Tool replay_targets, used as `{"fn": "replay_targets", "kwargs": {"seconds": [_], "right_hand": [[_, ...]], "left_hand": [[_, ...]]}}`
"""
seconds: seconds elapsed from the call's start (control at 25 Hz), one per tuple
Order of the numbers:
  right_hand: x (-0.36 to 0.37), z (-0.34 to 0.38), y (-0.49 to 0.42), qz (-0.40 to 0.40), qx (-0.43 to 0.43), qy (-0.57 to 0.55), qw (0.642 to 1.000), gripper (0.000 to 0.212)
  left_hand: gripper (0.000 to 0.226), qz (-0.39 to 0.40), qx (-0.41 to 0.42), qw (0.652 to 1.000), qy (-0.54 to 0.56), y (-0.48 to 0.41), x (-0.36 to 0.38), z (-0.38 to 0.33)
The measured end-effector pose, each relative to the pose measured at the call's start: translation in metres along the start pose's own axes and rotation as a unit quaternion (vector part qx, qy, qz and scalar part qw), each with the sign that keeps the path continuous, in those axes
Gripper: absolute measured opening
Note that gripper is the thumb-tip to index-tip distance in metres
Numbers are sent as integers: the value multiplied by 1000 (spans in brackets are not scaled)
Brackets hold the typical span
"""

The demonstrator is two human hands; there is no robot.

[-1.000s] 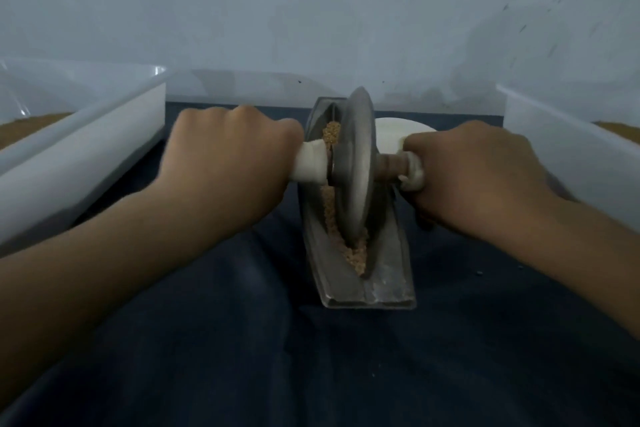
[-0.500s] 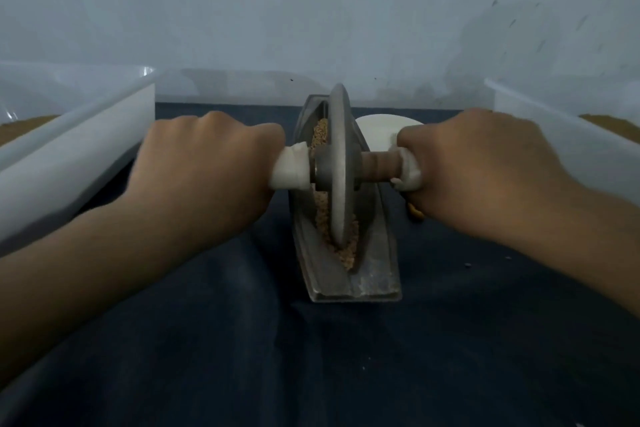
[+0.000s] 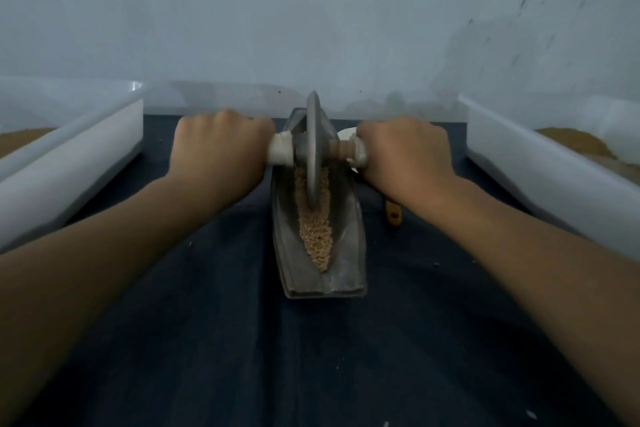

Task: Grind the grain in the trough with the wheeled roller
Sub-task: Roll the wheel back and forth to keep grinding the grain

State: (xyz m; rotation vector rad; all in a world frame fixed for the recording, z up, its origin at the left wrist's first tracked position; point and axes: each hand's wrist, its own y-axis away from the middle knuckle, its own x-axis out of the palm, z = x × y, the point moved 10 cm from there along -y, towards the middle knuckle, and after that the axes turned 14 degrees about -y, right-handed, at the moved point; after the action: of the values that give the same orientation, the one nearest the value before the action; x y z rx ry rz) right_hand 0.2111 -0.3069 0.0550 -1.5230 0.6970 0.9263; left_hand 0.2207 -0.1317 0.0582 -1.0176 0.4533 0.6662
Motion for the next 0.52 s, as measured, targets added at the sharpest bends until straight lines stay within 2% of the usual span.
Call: {"fn": "replay_targets", "kwargs": {"seconds": [0.08,0.2,0.36,0.48,0.52], "right_hand": [[-19,3,28,-14,-35,14,999,29],[-47,8,58,-51,-79,-14,995,20],[-8,-4,25,-5,-2,19,1000,27],[22,-17,-17,21,68,-31,997,9],[28,-21,-23,28,81,-47,995,8]], "left_hand": [[26,-24,35,999,-7,27,-22,4],[30,-26,59,998,-15,46,-41,13],[25,9,23,999,-43,23,-15,3],[3,20,18,999,-46,-24,5,-8],[6,32,21,998,-50,-35,7,-10]]}}
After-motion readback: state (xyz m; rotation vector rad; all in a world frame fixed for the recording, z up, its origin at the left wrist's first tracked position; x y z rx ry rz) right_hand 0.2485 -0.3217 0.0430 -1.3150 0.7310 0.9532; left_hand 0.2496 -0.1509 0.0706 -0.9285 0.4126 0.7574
